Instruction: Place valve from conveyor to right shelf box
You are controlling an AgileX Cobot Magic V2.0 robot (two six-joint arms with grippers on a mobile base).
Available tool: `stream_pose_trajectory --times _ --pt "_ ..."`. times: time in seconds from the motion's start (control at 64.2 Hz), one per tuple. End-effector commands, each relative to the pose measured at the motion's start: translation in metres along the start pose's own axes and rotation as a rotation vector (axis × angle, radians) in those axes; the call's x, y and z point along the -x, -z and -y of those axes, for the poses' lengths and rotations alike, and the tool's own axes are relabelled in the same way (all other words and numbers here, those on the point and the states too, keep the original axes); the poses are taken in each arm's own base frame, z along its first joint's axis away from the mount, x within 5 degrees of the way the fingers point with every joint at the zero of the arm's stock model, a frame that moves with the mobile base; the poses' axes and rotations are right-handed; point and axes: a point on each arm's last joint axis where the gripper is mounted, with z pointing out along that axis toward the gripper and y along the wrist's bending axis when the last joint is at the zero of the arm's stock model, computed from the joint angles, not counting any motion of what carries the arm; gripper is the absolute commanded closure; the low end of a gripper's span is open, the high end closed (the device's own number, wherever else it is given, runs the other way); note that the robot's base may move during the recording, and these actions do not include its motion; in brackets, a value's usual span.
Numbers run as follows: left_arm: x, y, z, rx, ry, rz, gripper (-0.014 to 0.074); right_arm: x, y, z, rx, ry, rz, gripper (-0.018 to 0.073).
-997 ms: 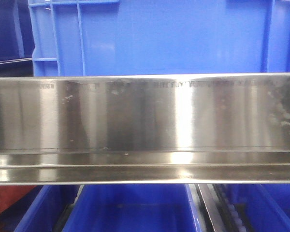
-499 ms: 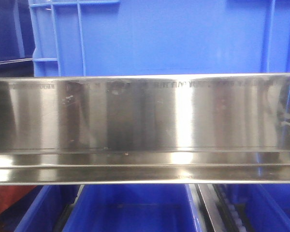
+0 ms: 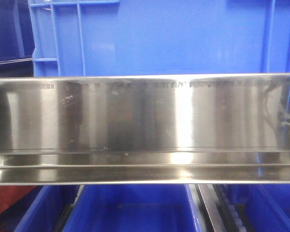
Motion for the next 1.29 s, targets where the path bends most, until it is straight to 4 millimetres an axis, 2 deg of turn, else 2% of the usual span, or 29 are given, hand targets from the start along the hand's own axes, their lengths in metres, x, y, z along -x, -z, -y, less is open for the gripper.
stream_pose_trajectory --times 0.0,0.28,0.405,0.685,0.872,0.935,1.277 --pt "0.002 0.001 0.000 0.004 0.013 0.029 0.0708 0.001 0.000 0.001 -0.012 0.009 0.021 0.0715" --pt "0.002 0.001 0.000 0.004 0.013 0.029 0.0708 0.001 0.000 0.001 -0.012 0.009 0.021 0.0715" --pt "-0.005 -0.002 0.000 0.021 0.008 0.004 0.0708 0.001 0.000 0.001 -0.012 0.009 0.021 0.0715" --pt "-0.052 -0.017 -0.008 0.269 -0.001 -0.011 0.0708 0.001 0.000 0.001 -0.012 0.009 0.025 0.0715" --pt "-0.081 -0.021 -0.012 0.346 0.001 0.011 0.0708 0.001 0.000 0.001 -0.012 0.009 0.025 0.0715" --pt "-0.076 -0.020 -0.012 0.354 0.006 0.062 0.0708 0.001 0.000 0.001 -0.012 0.009 0.025 0.0715" --pt "-0.079 -0.021 -0.012 0.353 0.012 0.031 0.0708 0.001 0.000 0.001 -0.012 0.009 0.025 0.0715"
